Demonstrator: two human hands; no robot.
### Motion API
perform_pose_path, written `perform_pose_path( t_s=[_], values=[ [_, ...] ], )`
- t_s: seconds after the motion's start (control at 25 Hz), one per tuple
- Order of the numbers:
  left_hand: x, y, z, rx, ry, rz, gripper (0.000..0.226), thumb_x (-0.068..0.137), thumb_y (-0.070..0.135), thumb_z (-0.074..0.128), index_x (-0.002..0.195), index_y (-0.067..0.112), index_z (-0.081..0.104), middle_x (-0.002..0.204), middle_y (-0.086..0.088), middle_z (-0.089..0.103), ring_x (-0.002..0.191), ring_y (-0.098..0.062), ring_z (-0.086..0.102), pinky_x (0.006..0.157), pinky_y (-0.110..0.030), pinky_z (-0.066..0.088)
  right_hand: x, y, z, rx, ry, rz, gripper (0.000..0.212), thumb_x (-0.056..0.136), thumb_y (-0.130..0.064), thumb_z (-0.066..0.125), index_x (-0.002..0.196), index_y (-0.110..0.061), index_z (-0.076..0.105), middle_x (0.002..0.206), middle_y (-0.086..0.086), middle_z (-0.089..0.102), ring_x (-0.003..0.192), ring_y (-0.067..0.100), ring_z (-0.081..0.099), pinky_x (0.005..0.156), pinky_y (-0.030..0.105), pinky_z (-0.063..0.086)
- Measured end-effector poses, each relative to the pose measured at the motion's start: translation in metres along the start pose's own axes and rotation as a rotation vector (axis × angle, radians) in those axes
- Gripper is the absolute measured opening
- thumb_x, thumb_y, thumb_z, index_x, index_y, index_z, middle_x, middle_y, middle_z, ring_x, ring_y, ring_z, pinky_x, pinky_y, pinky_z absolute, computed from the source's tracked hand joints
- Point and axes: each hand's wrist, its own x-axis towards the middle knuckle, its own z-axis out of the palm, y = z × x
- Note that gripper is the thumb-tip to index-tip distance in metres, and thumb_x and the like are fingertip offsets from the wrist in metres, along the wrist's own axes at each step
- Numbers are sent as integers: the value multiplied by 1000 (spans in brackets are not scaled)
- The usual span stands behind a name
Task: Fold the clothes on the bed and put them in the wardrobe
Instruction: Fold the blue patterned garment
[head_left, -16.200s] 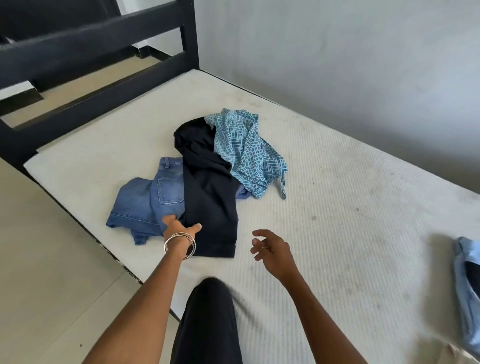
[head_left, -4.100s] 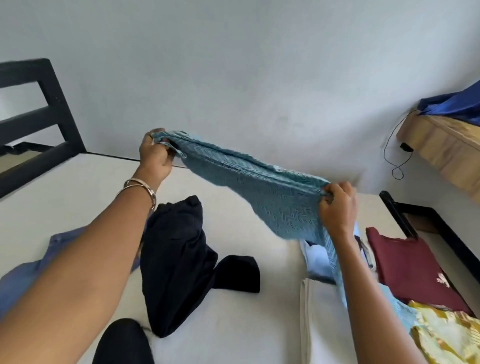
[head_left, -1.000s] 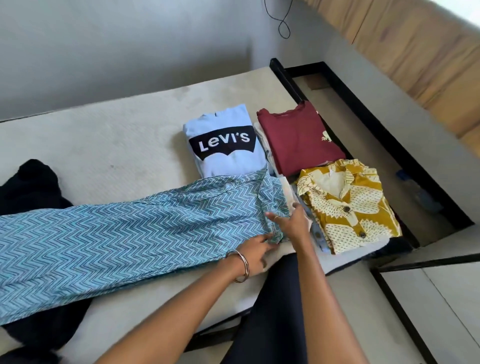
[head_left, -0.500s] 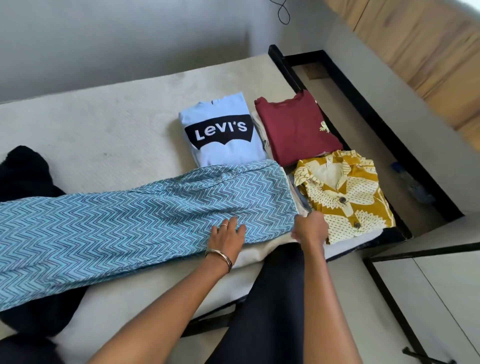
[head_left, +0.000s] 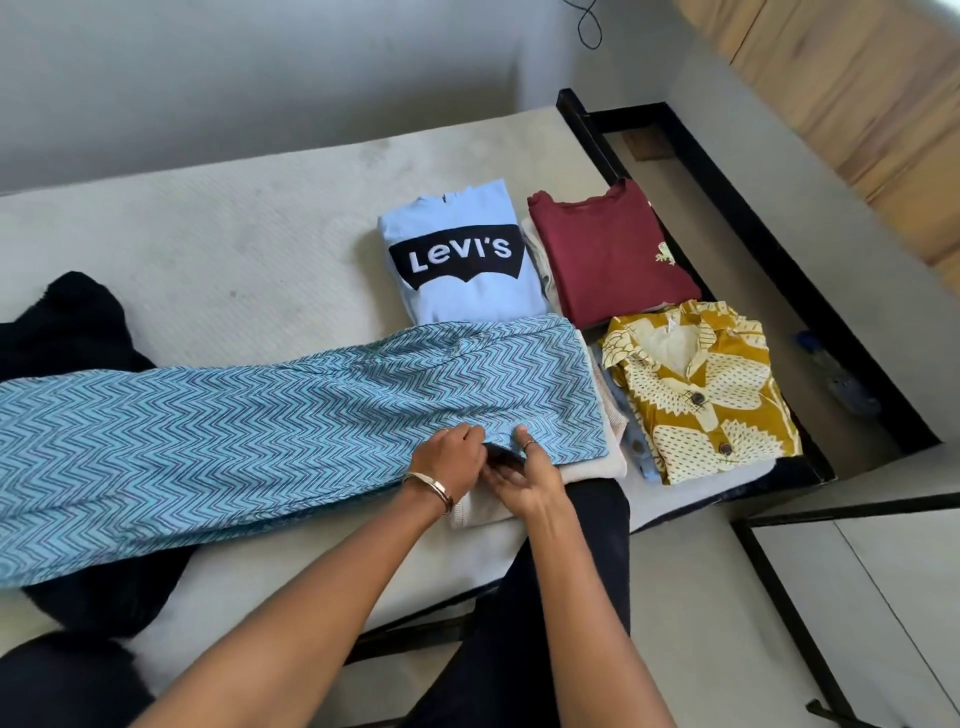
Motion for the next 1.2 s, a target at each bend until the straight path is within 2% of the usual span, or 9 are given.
perform_pose_path(
  t_s=[0.16,0.32,0.52,0.64,0.76,0.84,0.92,1.04,1.2],
  values=[
    [-12,-5,9,-110,-97,146,38,95,41,48,130,25,52,121,-5,47,112,-25,48,85,-38,48,3,-5,6,378,54,-233,58,73,4,71,127,-8,55,120,13,64,103,33,64,86,55,54],
    [-23,-21,13,-528,-106,-125,51,86,43,65,133,27,51,124,-5,45,116,-21,49,95,-31,44,-7,-17,14,424,134,-550,49,82,16,62,123,-12,58,115,8,65,94,24,65,87,47,54],
    [-19,-45,-50,-887,-144,26,77,75,28,81,142,25,42,132,5,49,116,-9,52,91,-21,42,-31,-5,57,-310,-110,-1084,31,75,19,62,95,-5,60,87,9,59,81,19,55,71,37,49],
    [-29,-63,-83,-1379,-199,134,65,59,19,89,117,21,59,105,13,66,95,-3,62,80,-22,51,-58,4,96,-993,-588,-1103,47,67,15,47,91,-20,68,106,6,67,99,17,64,81,34,53],
    [-54,-93,-74,-1946,7,-46,49,57,30,90,98,15,69,87,-1,69,78,-13,67,65,-29,56,-82,5,121,-1251,-1048,-669,54,82,20,47,125,-8,64,130,8,63,121,18,59,97,29,50],
    [-61,-109,-70,-2194,256,-458,45,74,31,78,110,10,63,94,-13,68,77,-24,68,60,-34,57,-86,10,125,-1162,-1060,-604,50,88,17,46,131,-6,58,124,10,67,112,27,66,87,30,52],
    [-66,-134,-81,-2255,555,-756,26,88,18,65,110,5,63,97,-17,68,74,-26,68,58,-34,58,-82,30,131,-1022,-852,-767,42,87,11,47,118,-9,65,108,8,73,88,22,72,69,24,50],
    [-83,-178,-129,-2137,819,-629,8,89,2,58,90,5,64,83,-7,69,73,-20,66,69,-32,56,-67,64,141,-869,-551,-880,34,87,11,49,98,-14,69,85,8,73,62,10,63,54,19,41],
    [-143,-252,-191,-1986,1029,-530,40,89,-3,52,59,13,73,62,3,69,61,-13,66,62,-24,53,-56,117,163,-982,-552,-785,32,88,11,50,93,-14,69,80,6,72,57,11,61,51,20,40]
  ],
)
